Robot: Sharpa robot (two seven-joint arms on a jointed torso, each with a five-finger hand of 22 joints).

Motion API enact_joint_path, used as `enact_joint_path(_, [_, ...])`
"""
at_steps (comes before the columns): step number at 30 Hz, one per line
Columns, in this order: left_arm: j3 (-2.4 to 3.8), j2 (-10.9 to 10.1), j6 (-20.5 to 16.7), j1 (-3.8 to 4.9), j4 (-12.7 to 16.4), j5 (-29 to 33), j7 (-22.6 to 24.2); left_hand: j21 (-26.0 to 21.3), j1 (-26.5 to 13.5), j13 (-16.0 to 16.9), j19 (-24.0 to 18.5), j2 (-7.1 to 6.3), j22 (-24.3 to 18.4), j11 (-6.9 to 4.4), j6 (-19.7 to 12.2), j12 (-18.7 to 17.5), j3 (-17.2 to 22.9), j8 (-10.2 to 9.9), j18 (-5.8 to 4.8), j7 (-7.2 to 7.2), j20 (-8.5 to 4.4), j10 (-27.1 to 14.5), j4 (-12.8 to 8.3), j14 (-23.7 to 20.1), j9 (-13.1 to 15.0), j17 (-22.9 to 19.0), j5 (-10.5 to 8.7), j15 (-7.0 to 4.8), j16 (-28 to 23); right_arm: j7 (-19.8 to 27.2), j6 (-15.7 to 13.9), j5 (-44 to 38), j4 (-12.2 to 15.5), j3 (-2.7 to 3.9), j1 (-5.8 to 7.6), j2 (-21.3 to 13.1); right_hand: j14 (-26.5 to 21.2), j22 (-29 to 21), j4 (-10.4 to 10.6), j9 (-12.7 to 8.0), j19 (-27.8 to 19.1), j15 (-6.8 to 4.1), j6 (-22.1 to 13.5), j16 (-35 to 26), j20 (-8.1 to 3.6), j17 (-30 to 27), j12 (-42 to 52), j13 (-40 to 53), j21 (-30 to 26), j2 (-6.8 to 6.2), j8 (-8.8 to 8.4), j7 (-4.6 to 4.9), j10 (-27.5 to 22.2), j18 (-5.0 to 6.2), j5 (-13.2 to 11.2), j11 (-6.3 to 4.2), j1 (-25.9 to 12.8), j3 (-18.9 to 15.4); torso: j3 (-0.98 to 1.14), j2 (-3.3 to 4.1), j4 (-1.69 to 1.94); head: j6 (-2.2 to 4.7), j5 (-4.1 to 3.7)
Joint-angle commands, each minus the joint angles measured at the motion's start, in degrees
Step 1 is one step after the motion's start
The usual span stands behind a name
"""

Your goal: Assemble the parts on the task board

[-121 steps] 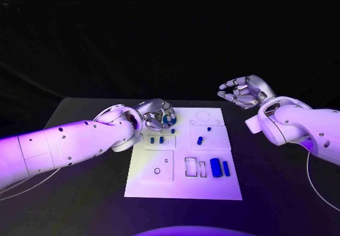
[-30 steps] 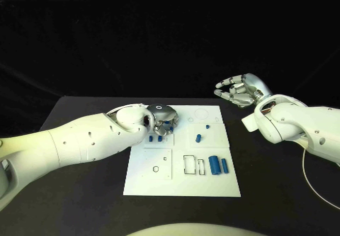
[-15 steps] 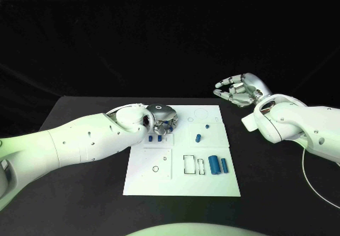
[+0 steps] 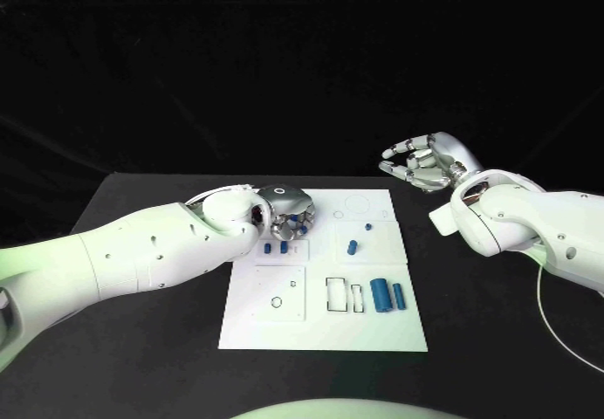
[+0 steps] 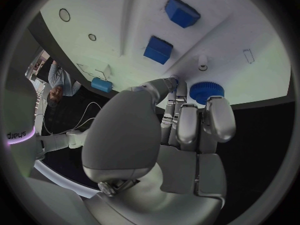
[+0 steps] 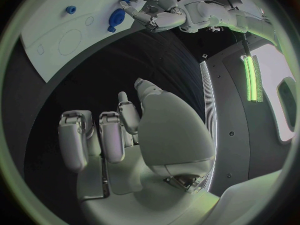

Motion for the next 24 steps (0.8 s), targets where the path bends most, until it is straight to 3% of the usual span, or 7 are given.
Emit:
enact_joint_path(1, [0.62, -0.9, -1.4, 0.0, 1.5, 0.8, 1.0, 0.3, -0.9, -0.1, 0.3, -0.18, 0.0, 0.28, 0.1, -0.5, 0.1, -0.3, -0.35, 0.31, 0.12, 0.1, 0.1, 0.2, 0.0, -0.2, -0.23, 0.11, 0.3, 0.4, 0.3, -0.7, 0.0, 0.0, -0.02, 0.0, 3.8, 12.2, 0.0, -0.1, 3.4, -0.42, 0.1, -0.2, -0.26, 7.7, -0.2, 0.5, -0.2, 0.31, 0.32, -0.26, -0.2, 0.83, 0.3, -0.12, -0.3, 0.3, -0.05, 0.04, 0.14, 0.2, -0.33])
enact_joint_path(5, [1.77, -2.7, -1.6, 0.0, 3.5, 1.8, 0.8, 0.3, -1.4, 0.0, 0.3, -0.33, 0.0, 0.29, 0.1, -0.7, 0.0, -0.4, -0.34, 0.32, 0.16, 0.2, 0.3, 0.2, 0.0, -0.2, -0.24, 0.15, 0.3, 0.4, 0.3, -0.7, -0.2, 0.0, -0.03, -0.1, 3.8, 12.2, 0.0, -0.1, 3.4, -0.42, 0.1, -0.2, -0.26, 7.7, -0.2, 0.5, -0.2, 0.31, 0.32, -0.26, -0.2, 0.83, 0.3, -0.12, -0.3, 0.3, 0.02, 0.0, 0.21, 0.31, -0.28])
enact_joint_path(11, [2.68, -5.8, -1.4, 0.01, 6.7, 2.8, 0.1, 0.3, -2.0, 0.0, 0.3, -0.53, -0.1, 0.32, 0.1, -1.0, -0.1, -0.7, -0.32, 0.32, 0.18, 0.2, 0.4, 0.2, -0.1, -0.4, -0.25, 0.18, 0.3, 0.4, 0.3, -0.7, -0.2, 0.0, -0.04, -0.2, 3.8, 12.2, 0.0, -0.1, 3.4, -0.42, 0.1, -0.2, -0.26, 7.7, -0.2, 0.5, -0.2, 0.31, 0.32, -0.26, -0.2, 0.83, 0.3, -0.12, -0.3, 0.3, -0.03, 0.02, 0.08, 0.29, 0.0])
enact_joint_path(17, [2.96, -8.7, -0.3, 0.02, 8.9, 3.5, -0.9, 0.3, -2.5, 0.0, 0.2, -0.69, -0.1, 0.33, 0.2, -1.3, -0.2, -0.8, -0.32, 0.3, 0.21, 0.2, 0.6, 0.1, -0.1, -0.6, -0.3, 0.2, 0.2, 0.4, 0.3, -0.7, -0.2, 0.0, -0.04, -0.4, 3.8, 12.2, 0.0, -0.1, 3.4, -0.42, 0.1, -0.2, -0.26, 7.7, -0.2, 0.5, -0.2, 0.31, 0.32, -0.26, -0.2, 0.83, 0.3, -0.12, -0.3, 0.3, 0.04, -0.01, 0.17, 0.17, -0.07])
enact_joint_path(24, [3.03, -10.7, 1.1, 0.02, 9.4, 3.9, -1.6, 0.2, -2.6, 0.0, 0.2, -0.75, -0.1, 0.32, 0.2, -1.3, -0.2, -0.8, -0.31, 0.29, 0.21, 0.3, 0.7, 0.1, -0.1, -0.8, -0.34, 0.21, 0.2, 0.4, 0.4, -0.7, -0.3, -0.01, -0.08, -0.4, 3.8, 12.2, 0.1, -0.1, 3.4, -0.45, 0.1, -0.2, -0.29, 7.7, -0.1, 0.5, -0.2, 0.29, 0.4, -0.28, -0.1, 0.82, 0.3, -0.14, -0.3, 0.5, -0.03, 0.01, 0.15, 0.02, -0.06])
